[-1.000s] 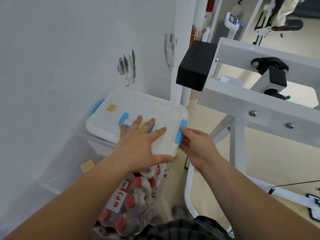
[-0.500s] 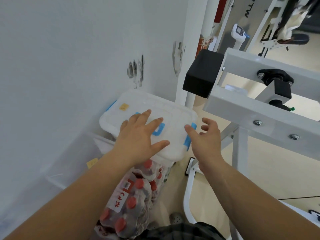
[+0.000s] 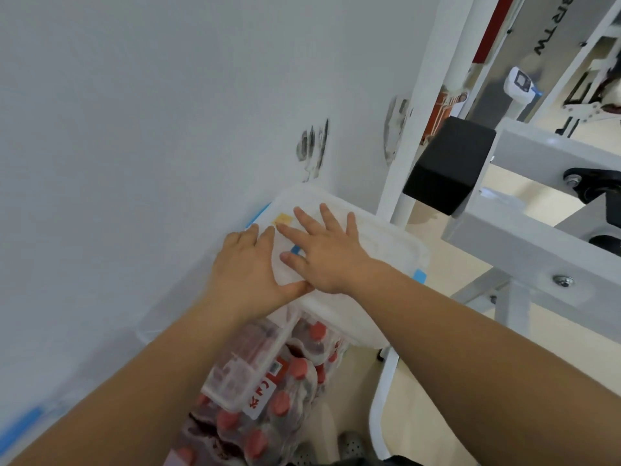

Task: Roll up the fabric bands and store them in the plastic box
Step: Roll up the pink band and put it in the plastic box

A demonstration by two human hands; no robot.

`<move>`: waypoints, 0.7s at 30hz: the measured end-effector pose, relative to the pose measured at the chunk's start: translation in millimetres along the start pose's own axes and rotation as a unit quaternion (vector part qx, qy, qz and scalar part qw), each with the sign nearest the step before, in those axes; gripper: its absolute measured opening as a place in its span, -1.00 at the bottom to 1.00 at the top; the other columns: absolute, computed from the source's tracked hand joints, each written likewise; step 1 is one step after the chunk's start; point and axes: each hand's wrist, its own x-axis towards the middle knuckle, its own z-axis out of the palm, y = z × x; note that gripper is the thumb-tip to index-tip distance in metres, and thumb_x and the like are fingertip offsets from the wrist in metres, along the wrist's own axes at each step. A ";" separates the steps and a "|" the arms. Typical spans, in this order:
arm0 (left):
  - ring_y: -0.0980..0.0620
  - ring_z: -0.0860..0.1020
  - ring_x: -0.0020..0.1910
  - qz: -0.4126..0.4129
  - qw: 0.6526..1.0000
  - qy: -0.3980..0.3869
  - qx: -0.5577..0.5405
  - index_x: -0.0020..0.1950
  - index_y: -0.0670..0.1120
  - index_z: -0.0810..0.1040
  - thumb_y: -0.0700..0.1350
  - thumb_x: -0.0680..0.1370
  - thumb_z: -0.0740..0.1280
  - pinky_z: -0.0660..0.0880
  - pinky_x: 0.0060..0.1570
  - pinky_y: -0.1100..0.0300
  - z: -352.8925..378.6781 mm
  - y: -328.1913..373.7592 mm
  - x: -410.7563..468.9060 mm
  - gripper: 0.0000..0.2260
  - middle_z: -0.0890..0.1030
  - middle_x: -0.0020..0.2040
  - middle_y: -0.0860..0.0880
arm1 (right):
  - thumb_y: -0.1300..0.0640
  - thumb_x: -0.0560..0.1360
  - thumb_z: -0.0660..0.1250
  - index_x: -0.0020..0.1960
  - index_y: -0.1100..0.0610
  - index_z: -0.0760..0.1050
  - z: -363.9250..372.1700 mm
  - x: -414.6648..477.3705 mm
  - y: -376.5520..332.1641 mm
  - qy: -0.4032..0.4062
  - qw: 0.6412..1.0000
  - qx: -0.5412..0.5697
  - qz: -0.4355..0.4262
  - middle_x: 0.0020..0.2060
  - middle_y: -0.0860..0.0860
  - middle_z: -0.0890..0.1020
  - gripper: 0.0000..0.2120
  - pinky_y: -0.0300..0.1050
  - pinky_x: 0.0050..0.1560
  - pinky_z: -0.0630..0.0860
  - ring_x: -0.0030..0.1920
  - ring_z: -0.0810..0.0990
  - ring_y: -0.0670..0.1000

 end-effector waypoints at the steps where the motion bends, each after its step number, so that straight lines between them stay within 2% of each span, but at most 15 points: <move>1: -0.11 0.27 0.54 0.011 1.000 0.007 -0.006 0.61 -0.09 0.21 0.62 0.31 0.02 0.21 0.51 -0.03 -3.0 -3.8 1.7 0.07 0.34 0.57 -0.12 | -0.41 0.61 -0.13 0.61 -0.34 -0.13 2.6 3.6 2.1 -0.017 1.000 -0.007 0.010 0.66 -0.16 -0.17 -0.40 0.47 0.49 -0.35 0.64 -0.28 0.17; 3: -0.13 0.34 0.47 0.014 0.998 0.021 -0.054 0.58 -0.10 0.30 0.48 0.43 0.15 0.27 0.46 0.00 -9.2 -13.3 9.2 -0.10 0.42 0.51 -0.10 | -0.45 0.58 -0.17 0.60 -0.37 -0.19 5.4 6.6 8.9 -0.031 0.999 -0.019 0.019 0.66 -0.18 -0.20 -0.38 0.53 0.47 -0.32 0.64 -0.28 0.17; 5: -0.14 0.34 0.46 0.002 0.994 0.034 -0.106 0.56 -0.09 0.34 0.26 0.55 0.28 0.26 0.47 -0.01 -14.8 -22.8 23.7 -0.32 0.40 0.51 -0.11 | -0.48 0.56 -0.21 0.59 -0.38 -0.22 6.6 7.2 13.9 -0.034 0.999 -0.030 0.017 0.65 -0.19 -0.21 -0.36 0.56 0.46 -0.29 0.64 -0.28 0.17; 8: -0.15 0.34 0.47 -0.045 0.989 0.027 -0.142 0.54 -0.15 0.36 0.06 0.62 0.32 0.24 0.45 0.03 -19.7 -30.0 46.5 -0.46 0.37 0.52 -0.15 | -0.49 0.54 -0.22 0.58 -0.37 -0.24 8.1 6.0 12.5 -0.034 0.998 -0.043 0.016 0.65 -0.18 -0.23 -0.35 0.57 0.46 -0.28 0.64 -0.28 0.17; 11: -0.14 0.43 0.40 -0.099 0.975 -0.035 -0.194 0.55 -0.14 0.32 0.07 0.62 0.32 0.36 0.31 0.06 -16.7 -32.3 60.7 -0.44 0.43 0.48 -0.15 | -0.49 0.54 -0.21 0.59 -0.37 -0.22 8.2 2.1 14.8 -0.023 0.999 -0.041 0.012 0.66 -0.17 -0.21 -0.34 0.57 0.47 -0.25 0.64 -0.27 0.17; 13: -0.13 0.49 0.34 -0.131 0.955 -0.062 -0.260 0.56 -0.12 0.29 0.11 0.59 0.36 0.41 0.24 0.06 -12.5 -34.4 66.4 -0.38 0.45 0.46 -0.13 | -0.51 0.52 -0.21 0.59 -0.38 -0.20 7.4 -1.8 20.3 -0.019 0.999 -0.033 0.011 0.66 -0.17 -0.19 -0.33 0.55 0.48 -0.24 0.65 -0.25 0.17; 16: -0.11 0.51 0.31 -0.167 0.917 -0.089 -0.351 0.60 -0.09 0.24 0.13 0.49 0.48 0.47 0.27 0.04 -9.2 -38.6 73.1 -0.22 0.45 0.45 -0.10 | -0.52 0.49 -0.23 0.58 -0.39 -0.19 8.1 -8.9 26.1 -0.014 0.999 -0.033 0.011 0.66 -0.18 -0.18 -0.30 0.54 0.49 -0.24 0.65 -0.25 0.15; 19: -0.08 0.54 0.21 -0.181 0.889 -0.104 -0.408 0.58 -0.08 0.27 0.05 0.44 0.56 0.48 0.08 0.11 -9.5 -40.5 77.8 -0.21 0.51 0.37 -0.08 | -0.53 0.45 -0.25 0.58 -0.39 -0.19 7.8 -11.2 25.3 -0.013 0.999 -0.033 0.009 0.66 -0.19 -0.18 -0.27 0.54 0.49 -0.26 0.65 -0.25 0.15; 21: -0.03 0.56 0.12 -0.177 0.891 -0.088 -0.410 0.56 -0.08 0.32 -0.03 0.43 0.58 0.46 0.00 0.17 -10.7 -40.1 79.7 -0.23 0.54 0.27 -0.03 | -0.53 0.44 -0.25 0.59 -0.38 -0.18 7.7 -9.5 22.7 -0.007 0.999 -0.035 0.005 0.66 -0.18 -0.17 -0.27 0.53 0.49 -0.27 0.65 -0.24 0.16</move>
